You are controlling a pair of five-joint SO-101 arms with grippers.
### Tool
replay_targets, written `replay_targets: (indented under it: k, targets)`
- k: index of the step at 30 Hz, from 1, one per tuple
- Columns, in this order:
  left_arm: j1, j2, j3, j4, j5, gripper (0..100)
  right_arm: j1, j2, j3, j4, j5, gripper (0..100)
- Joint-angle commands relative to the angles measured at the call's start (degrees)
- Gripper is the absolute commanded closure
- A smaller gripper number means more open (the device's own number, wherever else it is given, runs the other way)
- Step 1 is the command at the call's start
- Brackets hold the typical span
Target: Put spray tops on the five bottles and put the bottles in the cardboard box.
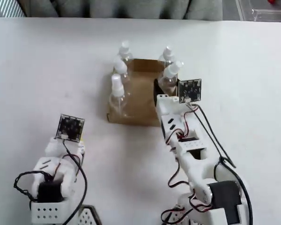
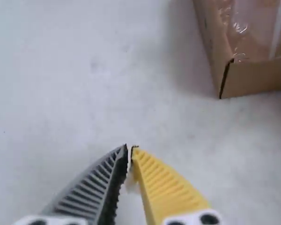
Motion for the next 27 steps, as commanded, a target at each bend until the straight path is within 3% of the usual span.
replay_targets:
  k: [1, 27]
  targets:
    - [-0.3, -0.1, -0.1, 0.4, -0.4, 98, 0.5, -0.2, -0.9, -1.5, 4.0, 98.4]
    - [-0.4, -0.1, -0.1, 0.4, -0.6, 98, 0.0, 0.0, -1.5, 4.1, -0.3, 98.4]
